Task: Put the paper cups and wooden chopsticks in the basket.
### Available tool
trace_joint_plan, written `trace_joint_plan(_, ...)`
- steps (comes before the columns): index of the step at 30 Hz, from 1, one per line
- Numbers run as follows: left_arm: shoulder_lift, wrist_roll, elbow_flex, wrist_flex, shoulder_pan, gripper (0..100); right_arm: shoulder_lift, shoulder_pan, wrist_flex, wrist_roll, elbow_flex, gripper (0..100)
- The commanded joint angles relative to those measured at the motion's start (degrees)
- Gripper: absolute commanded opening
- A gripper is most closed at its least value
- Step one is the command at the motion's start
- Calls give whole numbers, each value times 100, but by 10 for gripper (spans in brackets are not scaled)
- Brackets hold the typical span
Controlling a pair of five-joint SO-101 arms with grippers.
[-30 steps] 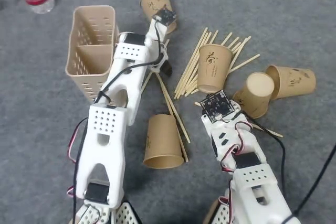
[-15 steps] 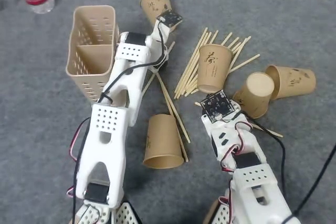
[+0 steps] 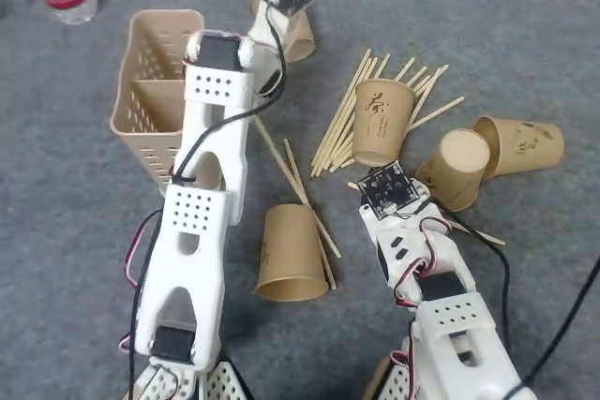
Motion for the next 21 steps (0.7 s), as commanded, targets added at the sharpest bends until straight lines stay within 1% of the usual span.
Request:
trace_joint_plan(1, -800, 440, -391, 18, 141, 11, -48, -4, -119, 70, -62, 9)
trace_joint_plan(8, -1618, 1037, -391, -387, 695, 11, -48, -4, -119, 70, -62, 9)
trace_joint_plan(13, -2840, 1354, -391, -290, 862, 11, -22, -4, -119, 70, -62, 9)
trace_joint_plan(15, -3481, 1495, -391, -246, 800, 11, -13, -4, -119, 70, -70, 9)
trace_joint_plan(18, -4413, 1749, -391, -35, 510, 11, -4, -4, -119, 70, -70, 9)
trace_joint_plan(21, -5160, 1969, -382, 193, -53, 11, 4, -4, -119, 70, -62, 9)
